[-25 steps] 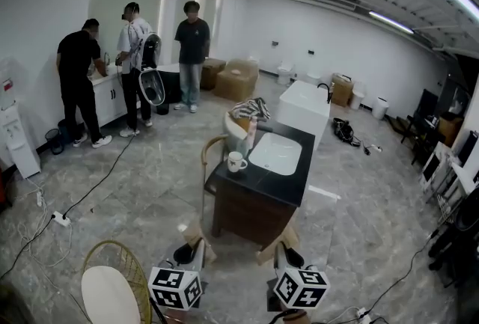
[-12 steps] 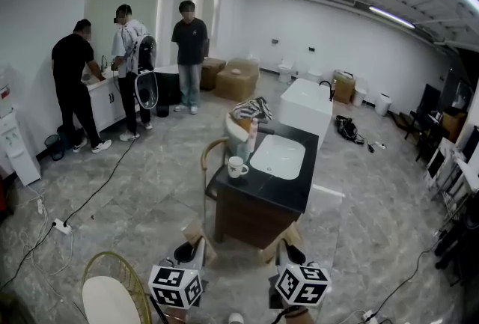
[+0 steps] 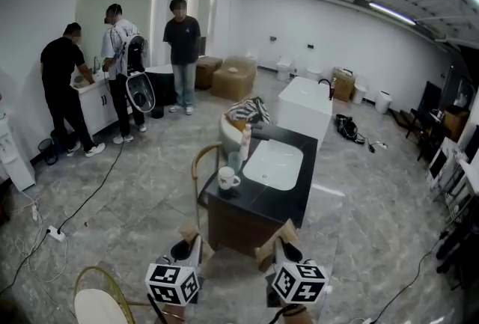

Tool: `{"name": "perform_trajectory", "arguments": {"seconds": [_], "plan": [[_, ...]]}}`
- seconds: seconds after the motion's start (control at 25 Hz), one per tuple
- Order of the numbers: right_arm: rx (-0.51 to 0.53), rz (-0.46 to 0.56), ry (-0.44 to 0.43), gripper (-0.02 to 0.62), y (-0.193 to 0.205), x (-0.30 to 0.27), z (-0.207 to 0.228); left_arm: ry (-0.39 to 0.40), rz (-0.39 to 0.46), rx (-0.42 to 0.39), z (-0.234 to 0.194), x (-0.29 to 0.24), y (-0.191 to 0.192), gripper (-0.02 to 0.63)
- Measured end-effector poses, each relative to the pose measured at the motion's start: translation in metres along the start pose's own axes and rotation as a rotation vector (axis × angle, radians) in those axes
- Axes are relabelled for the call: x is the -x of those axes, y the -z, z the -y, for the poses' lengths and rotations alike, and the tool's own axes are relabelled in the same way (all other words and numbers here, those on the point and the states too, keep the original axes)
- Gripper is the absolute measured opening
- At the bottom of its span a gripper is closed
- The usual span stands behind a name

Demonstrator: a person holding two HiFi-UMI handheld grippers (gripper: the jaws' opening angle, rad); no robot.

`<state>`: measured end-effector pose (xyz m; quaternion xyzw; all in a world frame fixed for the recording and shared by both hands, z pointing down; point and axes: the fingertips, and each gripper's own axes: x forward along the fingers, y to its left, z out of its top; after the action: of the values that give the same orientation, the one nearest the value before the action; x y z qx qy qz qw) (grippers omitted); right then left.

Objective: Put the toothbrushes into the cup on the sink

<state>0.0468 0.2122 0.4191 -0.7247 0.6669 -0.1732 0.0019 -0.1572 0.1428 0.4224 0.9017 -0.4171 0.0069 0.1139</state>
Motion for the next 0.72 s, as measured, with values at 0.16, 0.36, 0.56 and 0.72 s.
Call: {"name": "perform_trajectory", "arguments": {"seconds": [0.16,0.36,0.56,0.72], "plan": [[-0.015,-0.008,-0.003,0.008,-0.008,-0.026,0.024,-0.001,0.0,-0.015,0.003,-0.035,-0.005,0.034],[-0.03,-0.009,-0.015,0.008,-0.022,-0.055,0.048,-0.009,-0.006,-0.024,0.008,-0.073,-0.013,0.034],[-0.043,-0.016,-0.021,0.008,-0.029,-0.083,0.072,-0.016,-0.016,-0.031,0.01,-0.109,-0.013,0.034],[-0.053,-0.031,-0.029,0.008,-0.03,-0.101,0.087,-0.023,-0.023,-0.031,0.013,-0.129,-0.011,0.035]]}}
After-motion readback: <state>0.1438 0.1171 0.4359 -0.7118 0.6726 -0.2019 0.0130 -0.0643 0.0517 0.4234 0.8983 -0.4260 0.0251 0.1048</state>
